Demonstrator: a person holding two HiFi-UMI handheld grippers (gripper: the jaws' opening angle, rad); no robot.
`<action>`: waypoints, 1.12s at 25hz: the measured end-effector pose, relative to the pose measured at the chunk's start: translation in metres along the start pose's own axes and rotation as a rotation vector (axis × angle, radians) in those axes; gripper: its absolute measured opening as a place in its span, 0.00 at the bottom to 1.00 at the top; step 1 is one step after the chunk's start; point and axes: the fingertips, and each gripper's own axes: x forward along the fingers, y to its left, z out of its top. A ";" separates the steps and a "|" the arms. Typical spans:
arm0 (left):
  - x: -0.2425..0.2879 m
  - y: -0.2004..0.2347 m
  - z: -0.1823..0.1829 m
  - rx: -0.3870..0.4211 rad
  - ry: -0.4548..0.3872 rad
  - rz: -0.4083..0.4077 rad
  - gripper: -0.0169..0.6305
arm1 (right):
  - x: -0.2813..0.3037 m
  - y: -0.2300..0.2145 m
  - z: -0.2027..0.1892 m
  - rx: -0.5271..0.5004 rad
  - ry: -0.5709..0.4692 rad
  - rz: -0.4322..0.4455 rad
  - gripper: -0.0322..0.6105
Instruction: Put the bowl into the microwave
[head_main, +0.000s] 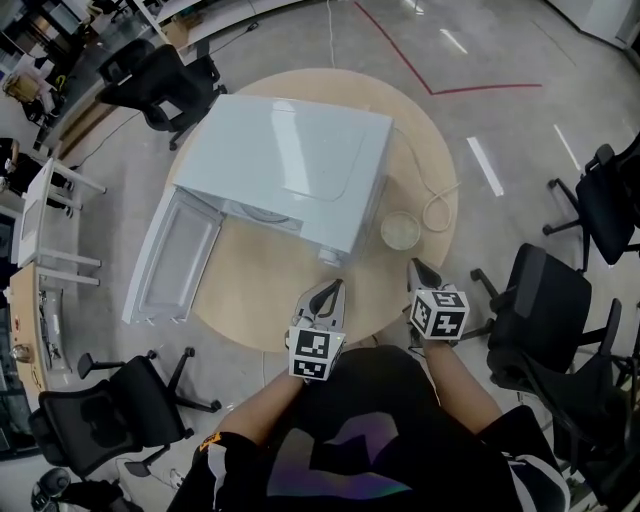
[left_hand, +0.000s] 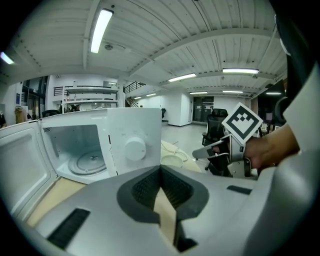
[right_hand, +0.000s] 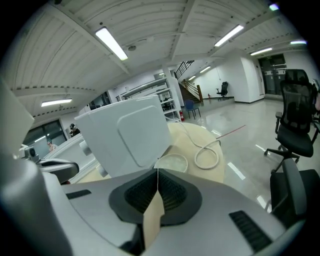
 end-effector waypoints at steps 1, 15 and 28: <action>0.003 -0.002 -0.001 -0.001 0.008 0.001 0.10 | 0.004 -0.007 -0.001 0.013 0.007 0.000 0.08; 0.051 -0.023 -0.018 0.036 0.099 -0.042 0.10 | 0.048 -0.056 -0.005 0.133 0.065 -0.004 0.08; 0.066 -0.029 -0.030 0.067 0.129 -0.080 0.10 | 0.072 -0.080 -0.008 0.280 0.069 -0.080 0.08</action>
